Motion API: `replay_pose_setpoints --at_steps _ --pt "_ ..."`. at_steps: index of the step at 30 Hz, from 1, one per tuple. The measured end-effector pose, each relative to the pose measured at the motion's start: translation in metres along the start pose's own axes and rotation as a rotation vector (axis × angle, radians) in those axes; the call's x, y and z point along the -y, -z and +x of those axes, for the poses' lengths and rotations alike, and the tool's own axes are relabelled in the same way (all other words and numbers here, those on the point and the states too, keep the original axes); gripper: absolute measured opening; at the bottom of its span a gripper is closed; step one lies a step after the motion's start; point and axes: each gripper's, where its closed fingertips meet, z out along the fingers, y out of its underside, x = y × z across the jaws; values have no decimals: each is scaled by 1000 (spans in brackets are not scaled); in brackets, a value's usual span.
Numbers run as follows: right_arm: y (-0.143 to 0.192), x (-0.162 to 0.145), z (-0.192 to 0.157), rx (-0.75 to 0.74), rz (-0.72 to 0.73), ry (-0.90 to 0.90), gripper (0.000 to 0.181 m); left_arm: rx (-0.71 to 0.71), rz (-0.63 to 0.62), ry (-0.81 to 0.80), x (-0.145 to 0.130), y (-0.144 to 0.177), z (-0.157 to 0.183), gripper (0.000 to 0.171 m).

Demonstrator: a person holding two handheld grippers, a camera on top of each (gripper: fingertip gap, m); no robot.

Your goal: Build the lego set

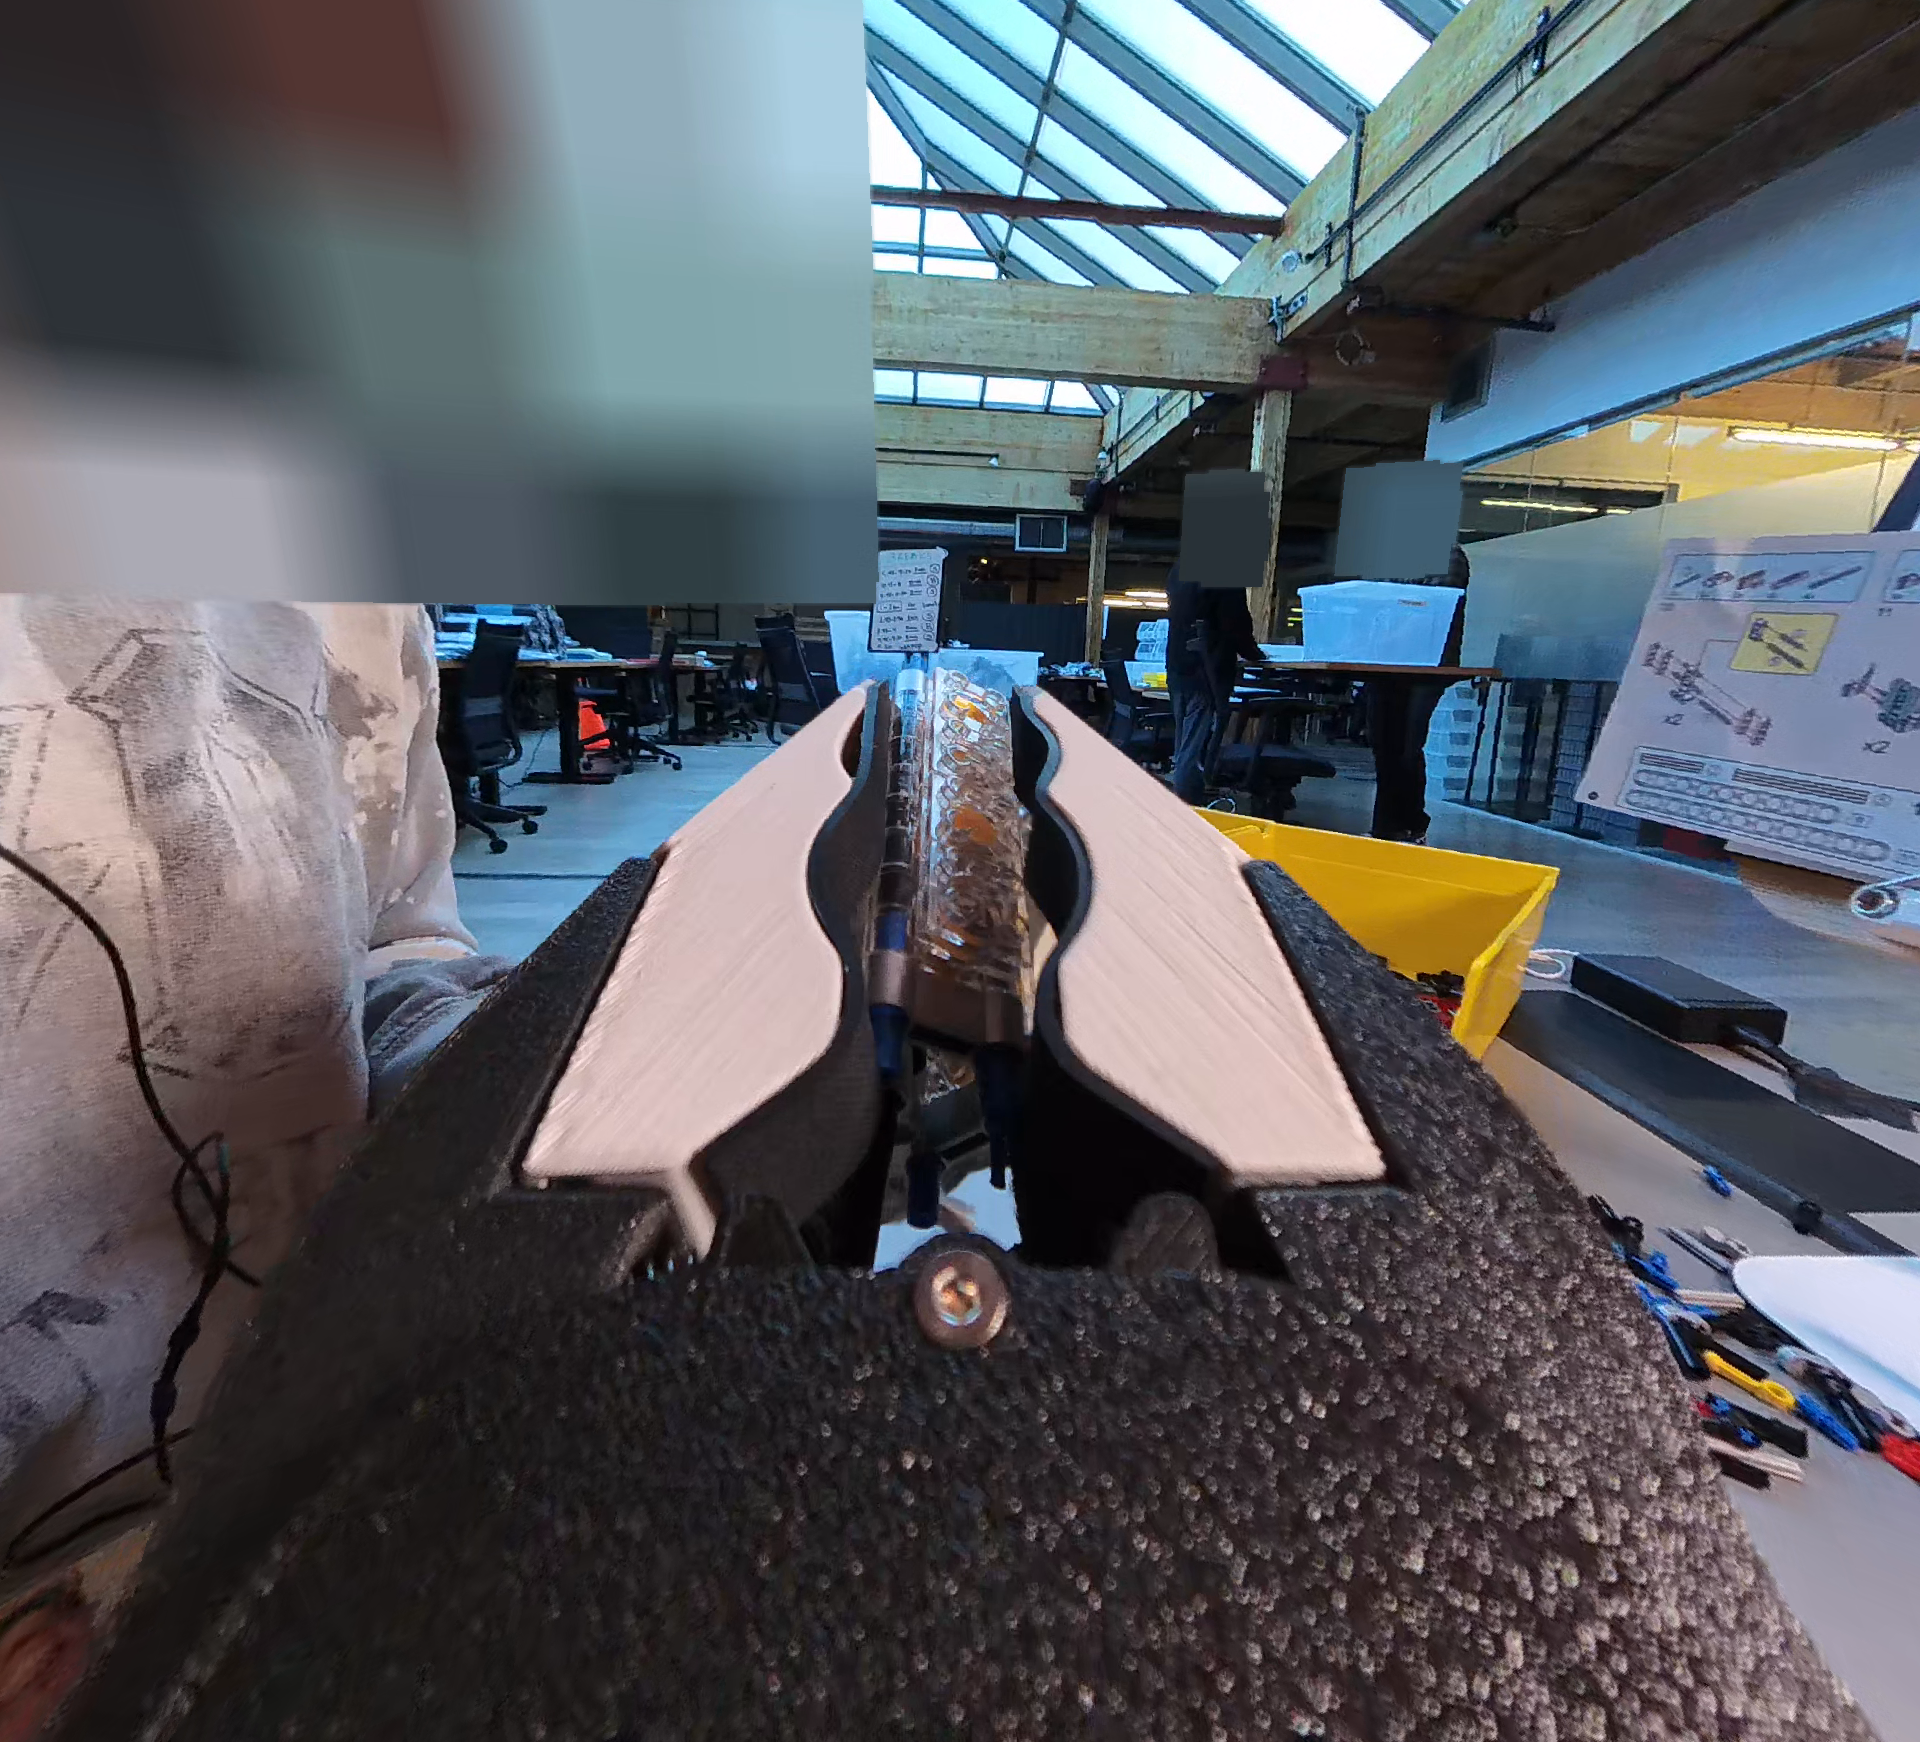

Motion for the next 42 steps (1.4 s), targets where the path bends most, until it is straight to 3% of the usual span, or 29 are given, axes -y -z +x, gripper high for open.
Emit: replay_pose_setpoints --at_steps 7,14,18,23,25,28,30,35,38,42 --pt "1 -14 8 -32 -65 27 21 36 26 -8 8 9 -1 8" --pt "10 -42 32 -88 -163 -63 20 166 99 -106 46 34 -12 5" --pt "24 -76 46 -70 -429 18 22 390 52 -271 72 59 -23 5" --pt "52 -148 66 52 -915 233 21 624 -125 -428 83 73 -29 5" --pt "49 -163 65 104 -971 290 0 669 -257 -486 82 71 -31 5" --pt "52 -178 56 181 -1076 274 0 760 -448 -525 84 79 -42 6" --pt "55 -181 52 185 -1104 291 0 776 -557 -568 81 84 -46 6" --pt "64 -169 44 169 -1087 234 15 674 -672 -512 67 86 -38 5" --pt "65 -155 43 179 -1069 192 23 683 -841 -521 49 96 -38 5" --pt "75 -152 63 198 -1223 207 44 756 -1020 -588 42 110 -45 6"
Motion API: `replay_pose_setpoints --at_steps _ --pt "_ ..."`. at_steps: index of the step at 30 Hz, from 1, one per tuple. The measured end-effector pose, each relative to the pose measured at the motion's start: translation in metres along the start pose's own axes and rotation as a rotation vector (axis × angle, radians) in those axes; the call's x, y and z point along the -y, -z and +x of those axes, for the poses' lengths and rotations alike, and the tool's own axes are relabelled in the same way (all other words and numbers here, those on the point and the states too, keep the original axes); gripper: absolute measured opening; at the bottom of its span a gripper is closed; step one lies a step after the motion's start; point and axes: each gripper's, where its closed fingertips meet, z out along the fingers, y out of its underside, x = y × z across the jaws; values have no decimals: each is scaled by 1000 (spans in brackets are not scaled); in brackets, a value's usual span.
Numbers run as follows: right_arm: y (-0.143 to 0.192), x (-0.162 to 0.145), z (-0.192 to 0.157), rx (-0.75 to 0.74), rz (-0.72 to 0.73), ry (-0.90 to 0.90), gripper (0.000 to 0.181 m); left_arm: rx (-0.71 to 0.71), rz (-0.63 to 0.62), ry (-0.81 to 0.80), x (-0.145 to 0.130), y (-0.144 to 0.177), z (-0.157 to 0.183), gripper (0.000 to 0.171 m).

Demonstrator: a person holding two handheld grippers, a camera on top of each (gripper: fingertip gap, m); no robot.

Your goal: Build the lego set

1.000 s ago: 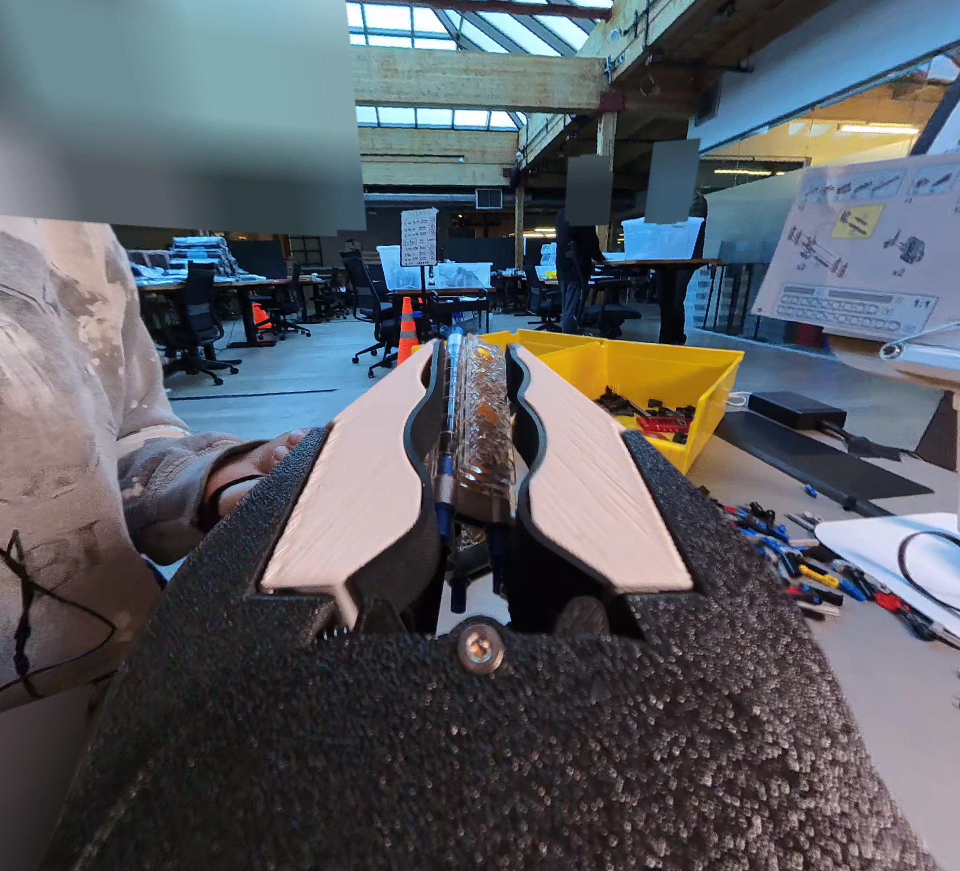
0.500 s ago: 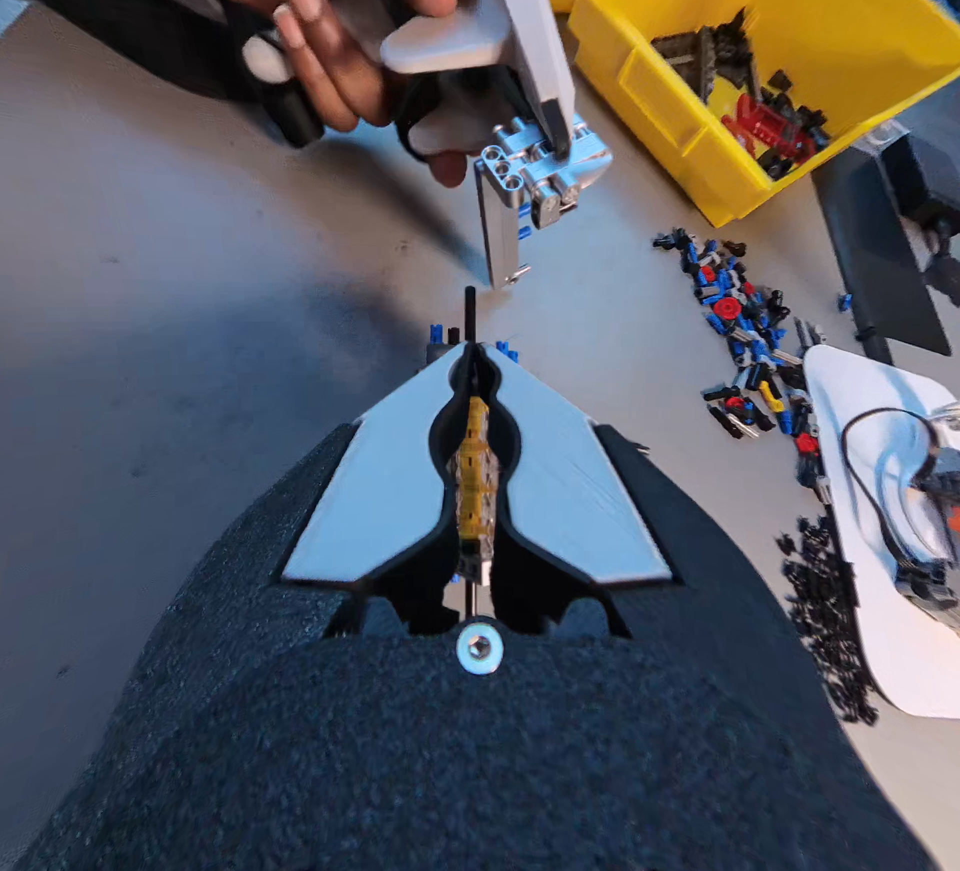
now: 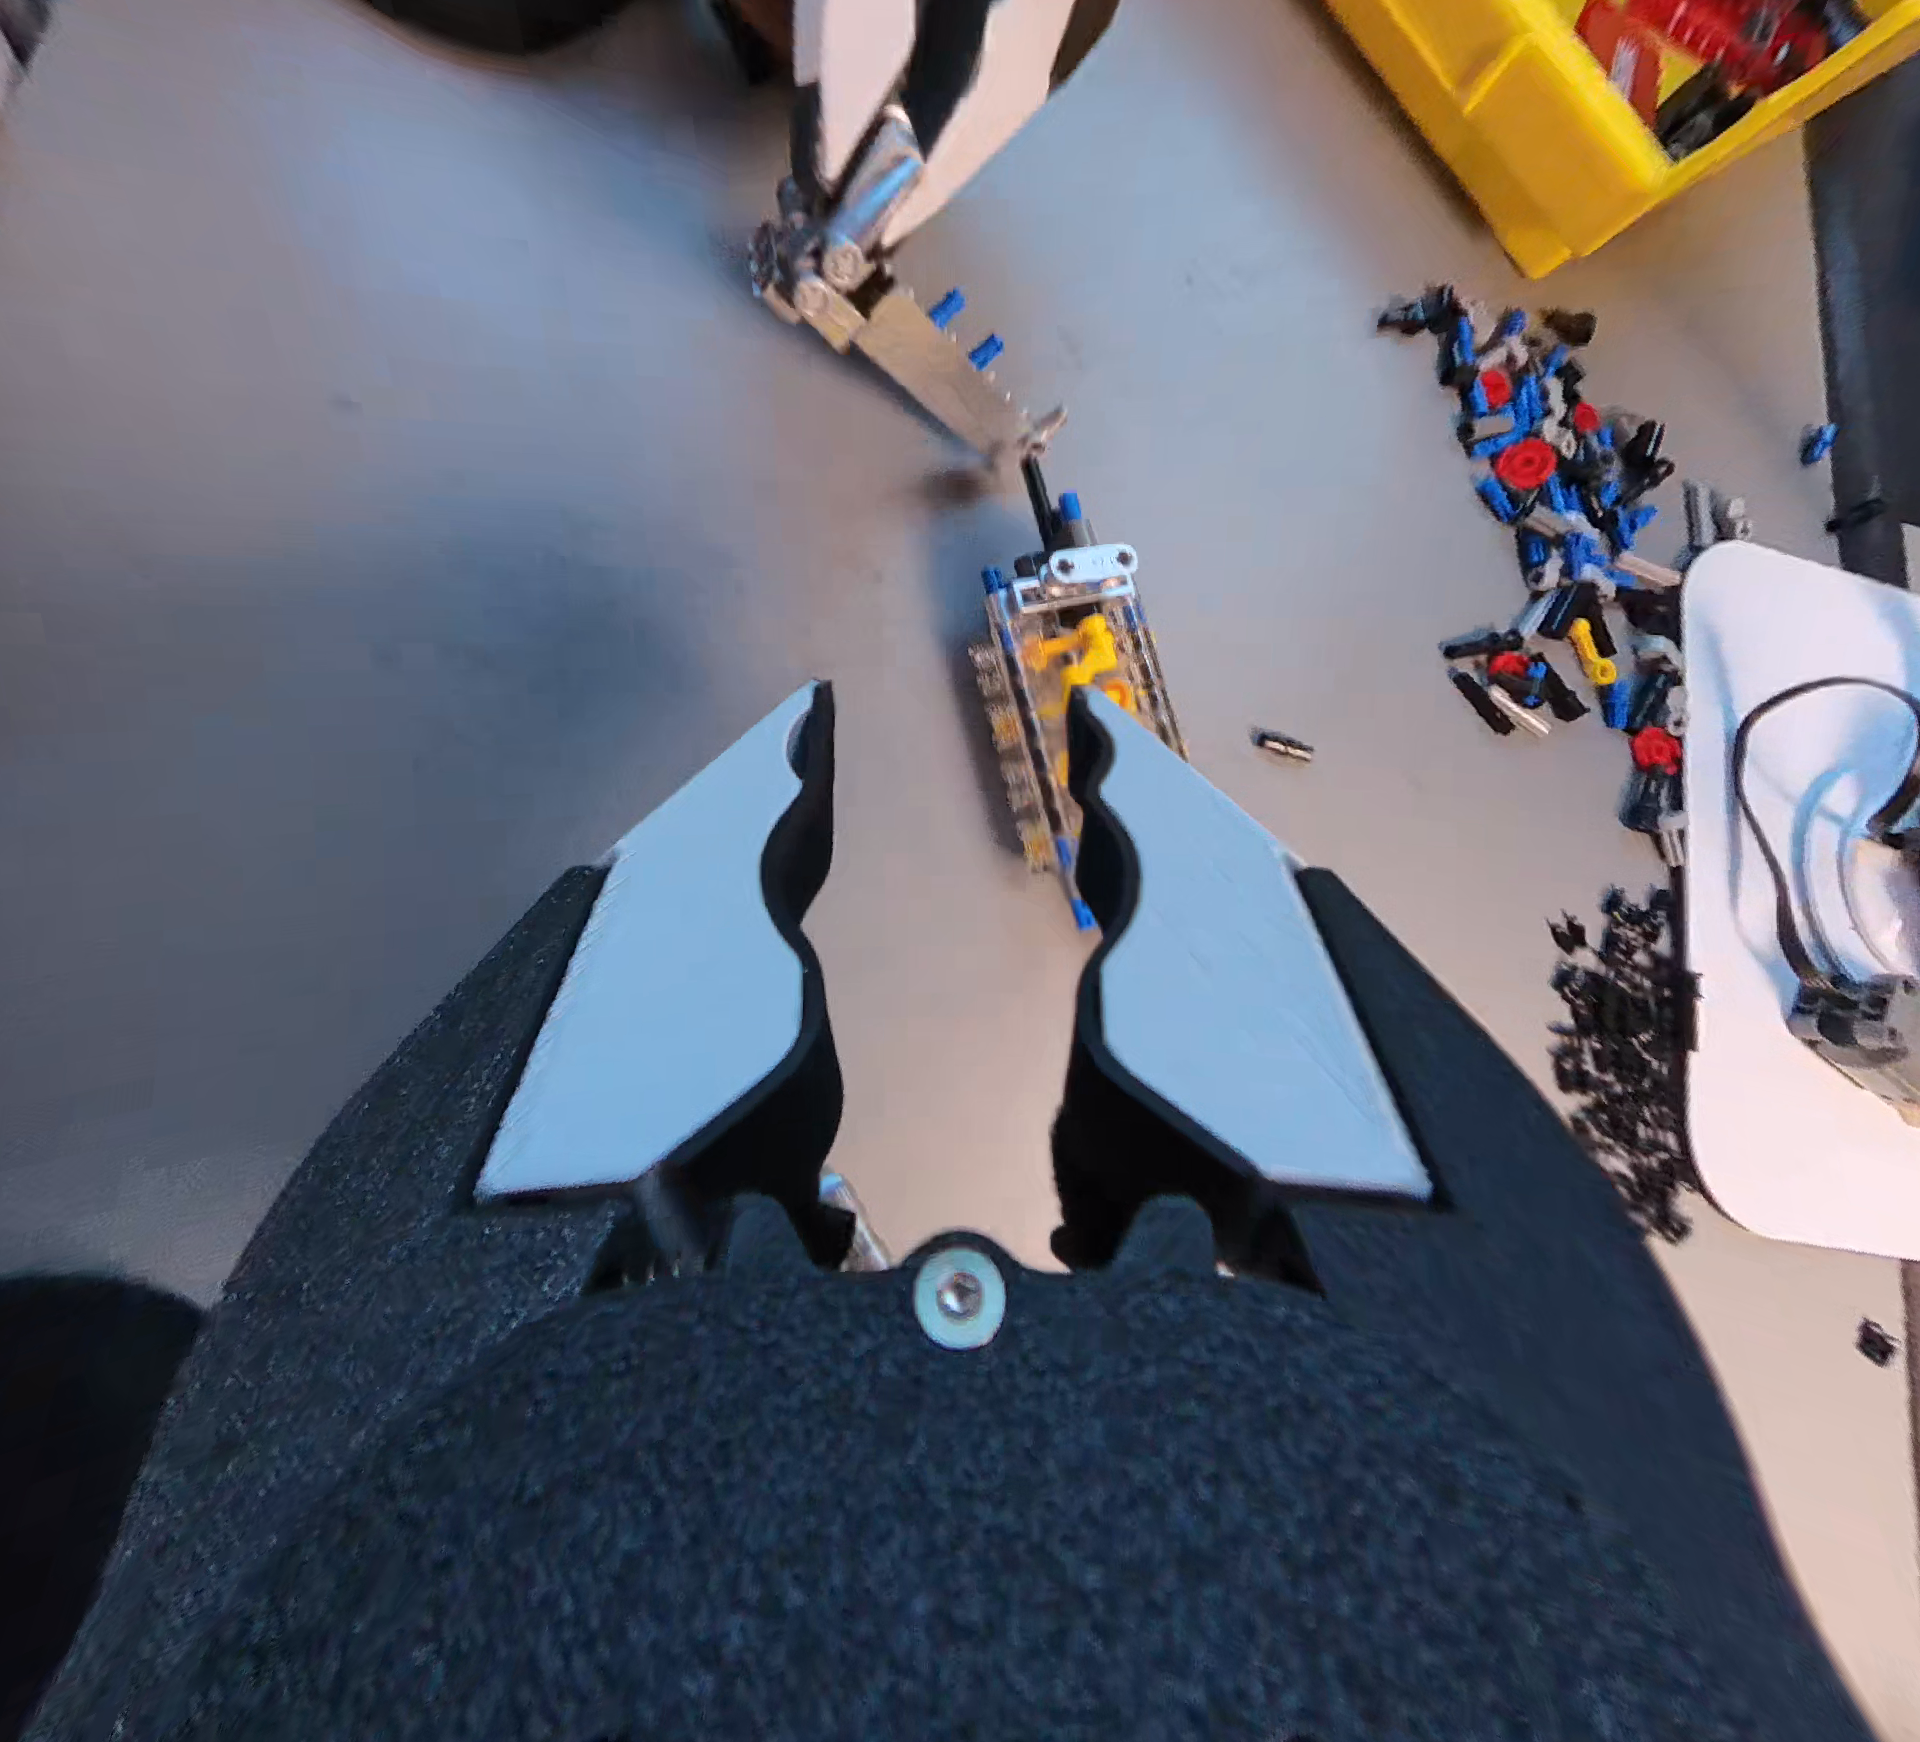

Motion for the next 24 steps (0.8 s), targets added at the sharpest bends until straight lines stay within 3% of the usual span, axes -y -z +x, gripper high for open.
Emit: replay_pose_setpoints --at_steps 2,10,12,14,16,20,24 --pt "-4 -11 11 28 -112 17 57 75 -64 -47 -6 2 -11 8" --pt "-45 -32 40 199 -342 79 76 290 -276 -184 -39 12 -40 10" --pt "-55 -39 42 230 -390 85 75 364 -353 -277 -49 13 -48 11" --pt "-61 -44 37 282 -417 77 62 394 -385 -355 -51 12 -48 12" --pt "-62 -40 37 256 -396 97 53 451 -394 -400 -49 15 -50 21" --pt "-56 -41 35 155 -394 143 52 575 -438 -499 -45 21 -51 37" --pt "-50 -44 38 29 -417 173 52 683 -548 -602 -50 18 -53 41"
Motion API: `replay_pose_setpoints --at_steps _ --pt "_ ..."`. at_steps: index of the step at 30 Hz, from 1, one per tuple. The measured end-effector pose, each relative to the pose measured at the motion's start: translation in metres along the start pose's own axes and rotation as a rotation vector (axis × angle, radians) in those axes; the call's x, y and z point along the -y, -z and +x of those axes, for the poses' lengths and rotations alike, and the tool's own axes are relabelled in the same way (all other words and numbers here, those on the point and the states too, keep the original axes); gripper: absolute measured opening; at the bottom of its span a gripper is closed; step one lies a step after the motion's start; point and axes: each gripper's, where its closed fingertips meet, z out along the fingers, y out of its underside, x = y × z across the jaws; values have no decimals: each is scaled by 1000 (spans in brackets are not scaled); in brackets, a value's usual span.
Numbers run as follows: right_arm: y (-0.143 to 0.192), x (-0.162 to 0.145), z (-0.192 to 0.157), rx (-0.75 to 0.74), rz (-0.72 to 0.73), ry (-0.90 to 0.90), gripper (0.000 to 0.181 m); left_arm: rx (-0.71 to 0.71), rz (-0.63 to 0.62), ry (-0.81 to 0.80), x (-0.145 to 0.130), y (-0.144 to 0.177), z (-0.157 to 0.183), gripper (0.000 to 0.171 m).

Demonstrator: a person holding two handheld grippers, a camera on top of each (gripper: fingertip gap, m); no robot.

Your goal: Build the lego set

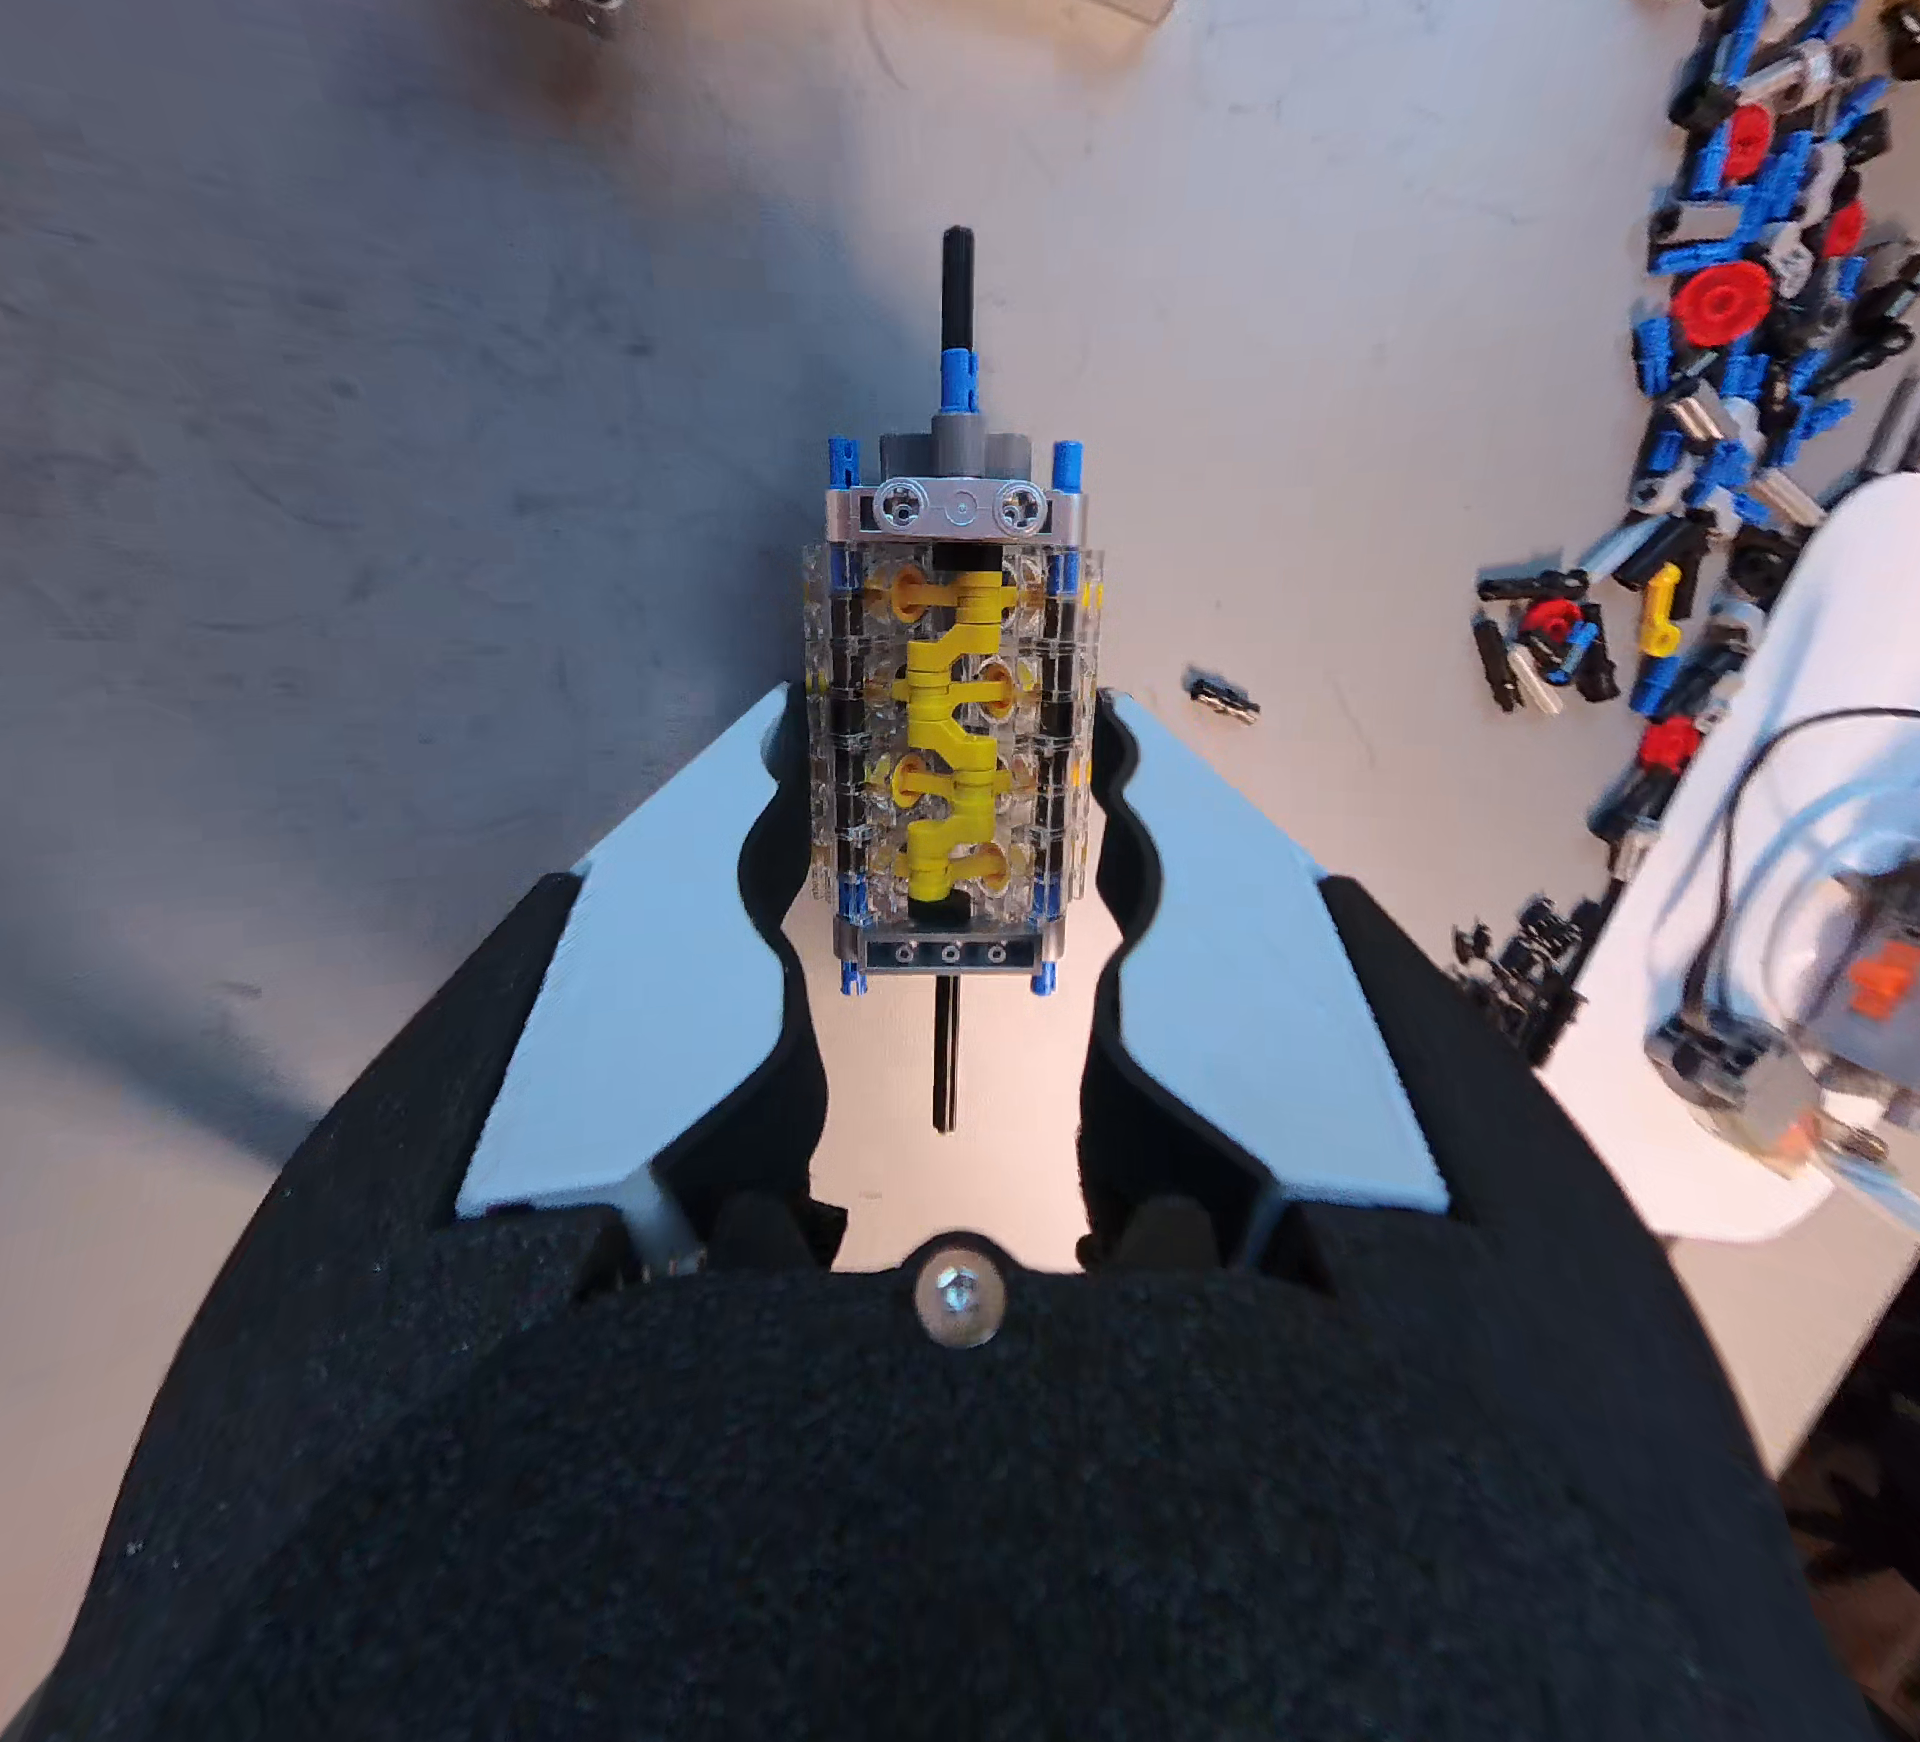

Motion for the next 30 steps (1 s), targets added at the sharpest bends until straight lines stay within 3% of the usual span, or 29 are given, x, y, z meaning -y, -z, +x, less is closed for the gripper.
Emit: replay_pose_setpoints --at_steps 4,8,14,19,26,28,30 --pt "3 0 17 -183 -17 7 52 119 -112 -107 -1 -4 -8 26" --pt "4 5 18 -284 -8 49 52 78 -153 -170 -3 -6 -4 5" --pt "7 11 3 -291 44 53 53 -191 60 -197 17 4 21 4" --pt "7 9 -12 -204 19 38 53 -391 138 -209 11 9 43 5" --pt "6 8 -16 -127 29 -32 49 -219 -18 -302 -12 11 16 17" --pt "8 9 -14 -121 41 -64 50 -175 3 -276 -7 19 7 27" --pt "16 9 -8 -136 60 -96 56 -138 101 -189 8 30 -1 28"
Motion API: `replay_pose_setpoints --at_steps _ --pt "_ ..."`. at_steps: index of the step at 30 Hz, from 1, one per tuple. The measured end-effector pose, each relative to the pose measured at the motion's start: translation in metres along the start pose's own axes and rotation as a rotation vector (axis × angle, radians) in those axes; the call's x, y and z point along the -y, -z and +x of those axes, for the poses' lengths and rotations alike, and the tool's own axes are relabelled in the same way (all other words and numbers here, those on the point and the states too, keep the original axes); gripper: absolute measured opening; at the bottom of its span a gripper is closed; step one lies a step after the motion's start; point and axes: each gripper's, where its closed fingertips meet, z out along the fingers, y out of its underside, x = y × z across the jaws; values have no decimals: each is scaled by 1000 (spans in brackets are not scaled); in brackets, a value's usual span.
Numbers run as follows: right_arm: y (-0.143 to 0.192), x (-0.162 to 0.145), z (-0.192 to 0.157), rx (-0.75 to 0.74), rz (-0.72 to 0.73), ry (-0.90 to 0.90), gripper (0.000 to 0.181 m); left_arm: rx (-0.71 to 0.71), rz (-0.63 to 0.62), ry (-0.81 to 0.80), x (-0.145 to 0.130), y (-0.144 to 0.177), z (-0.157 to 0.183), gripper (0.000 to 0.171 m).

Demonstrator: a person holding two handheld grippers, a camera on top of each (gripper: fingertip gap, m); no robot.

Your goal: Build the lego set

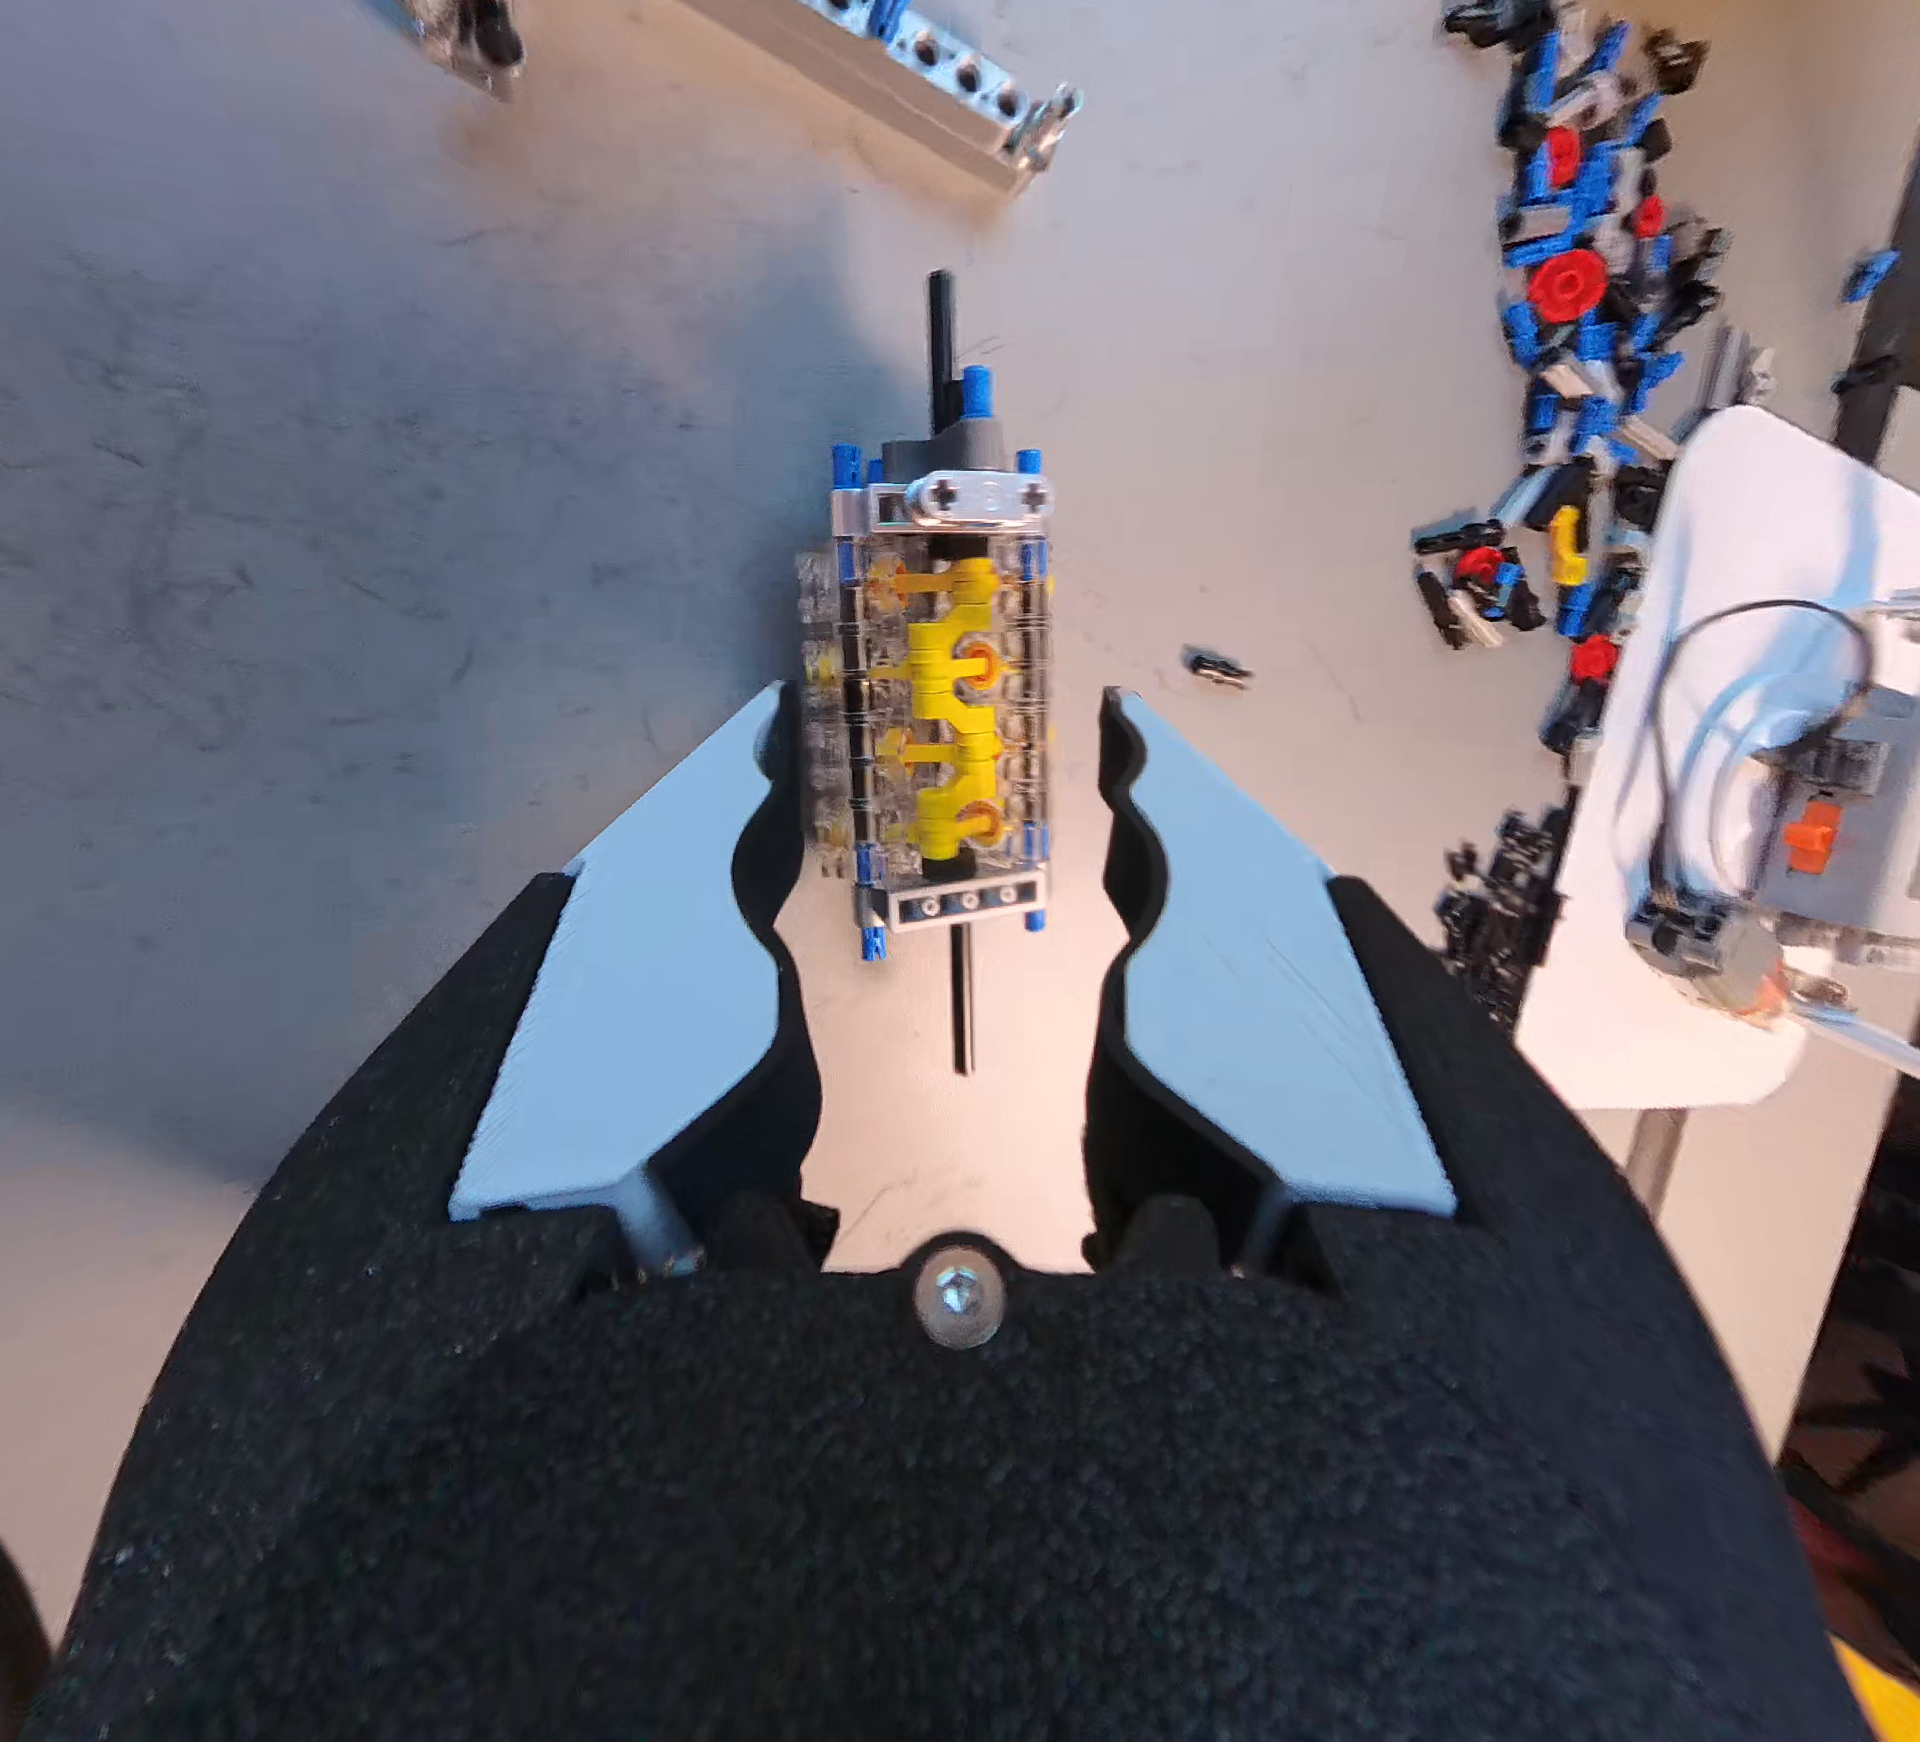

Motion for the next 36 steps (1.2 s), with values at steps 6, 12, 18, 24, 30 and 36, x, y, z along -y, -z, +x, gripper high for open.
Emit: replay_pose_setpoints --at_steps 6,12,18,24,30,36 --pt "60 17 23 -172 158 -129 66 143 197 175 24 9 -10 39" --pt "127 -19 -3 -271 327 -413 70 155 56 122 -2 -11 14 32" --pt "113 -81 -59 -274 261 -585 37 288 6 112 -13 -13 -15 16" --pt "99 -81 -56 -399 267 -537 7 475 135 216 10 29 -26 27" --pt "85 -77 -31 -539 188 -469 6 553 243 258 31 47 17 30" --pt "77 -82 -11 -610 131 -491 6 605 310 346 27 47 33 33"
